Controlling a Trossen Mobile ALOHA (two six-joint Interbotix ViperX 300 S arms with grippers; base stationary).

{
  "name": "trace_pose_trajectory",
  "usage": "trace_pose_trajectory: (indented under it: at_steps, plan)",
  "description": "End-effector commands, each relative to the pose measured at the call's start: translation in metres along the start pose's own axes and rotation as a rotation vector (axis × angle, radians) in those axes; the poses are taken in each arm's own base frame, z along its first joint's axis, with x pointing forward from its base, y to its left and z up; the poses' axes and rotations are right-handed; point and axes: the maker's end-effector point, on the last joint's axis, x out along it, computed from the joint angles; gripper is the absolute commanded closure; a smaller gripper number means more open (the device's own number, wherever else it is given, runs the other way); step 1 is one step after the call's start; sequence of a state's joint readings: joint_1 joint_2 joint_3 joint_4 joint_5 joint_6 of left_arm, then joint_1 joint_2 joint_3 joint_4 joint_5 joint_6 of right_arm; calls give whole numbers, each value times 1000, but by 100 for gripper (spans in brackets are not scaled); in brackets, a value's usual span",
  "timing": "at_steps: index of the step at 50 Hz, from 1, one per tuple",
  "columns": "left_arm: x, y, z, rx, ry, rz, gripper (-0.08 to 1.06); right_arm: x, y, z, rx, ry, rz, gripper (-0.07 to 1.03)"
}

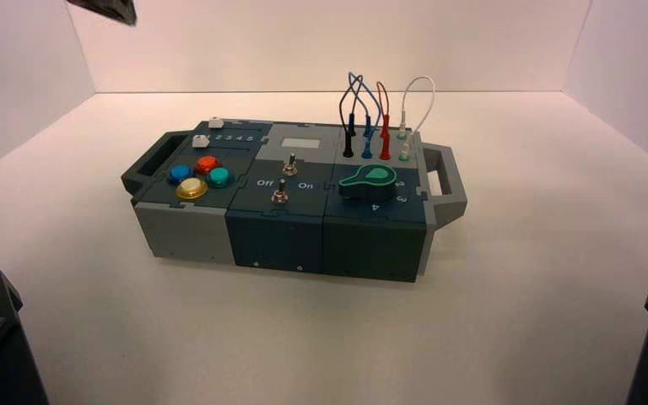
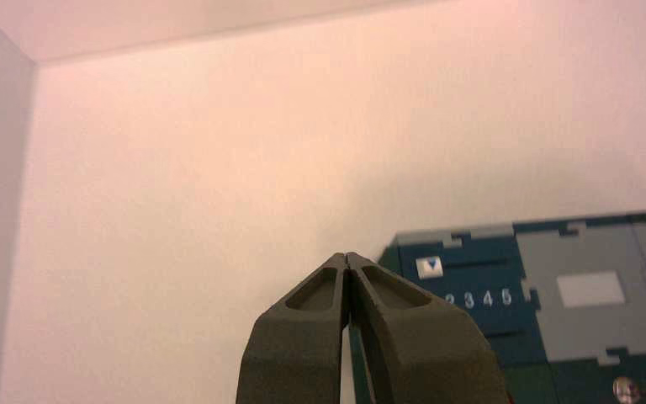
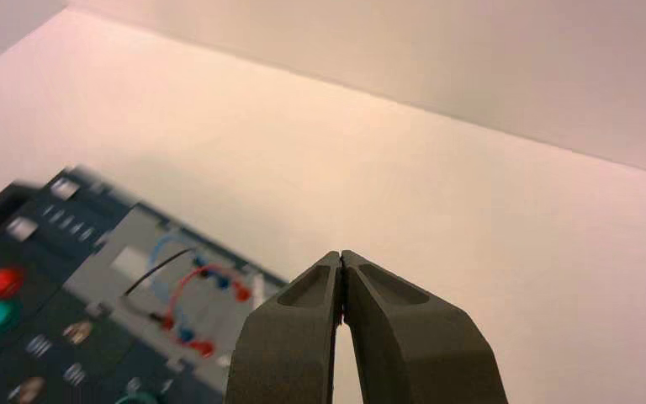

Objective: Move the top slider to position 2.

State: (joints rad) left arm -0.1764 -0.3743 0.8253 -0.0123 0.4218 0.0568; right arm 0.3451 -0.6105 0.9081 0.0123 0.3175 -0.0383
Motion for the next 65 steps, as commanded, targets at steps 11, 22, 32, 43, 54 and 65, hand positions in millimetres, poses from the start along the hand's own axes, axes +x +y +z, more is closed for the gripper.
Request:
trace_pose_trajectory:
  at_steps: [11,22,32,43,54,65]
  plan:
    - [11,-14,10,39,72,-29,101,12,44,6,-82,77,111,99]
    - [19,-23,7,57,115,-45,101,30,63,-3,-138,176,152,99]
    - [26,-26,2,66,151,-52,101,46,69,-4,-154,220,159,99]
    - [33,-28,1,67,174,-55,101,59,87,4,-180,229,189,99]
    - [41,-33,1,75,202,-63,101,68,91,9,-181,237,191,99]
    - [56,-40,-9,84,251,-74,101,73,91,6,-178,237,191,99]
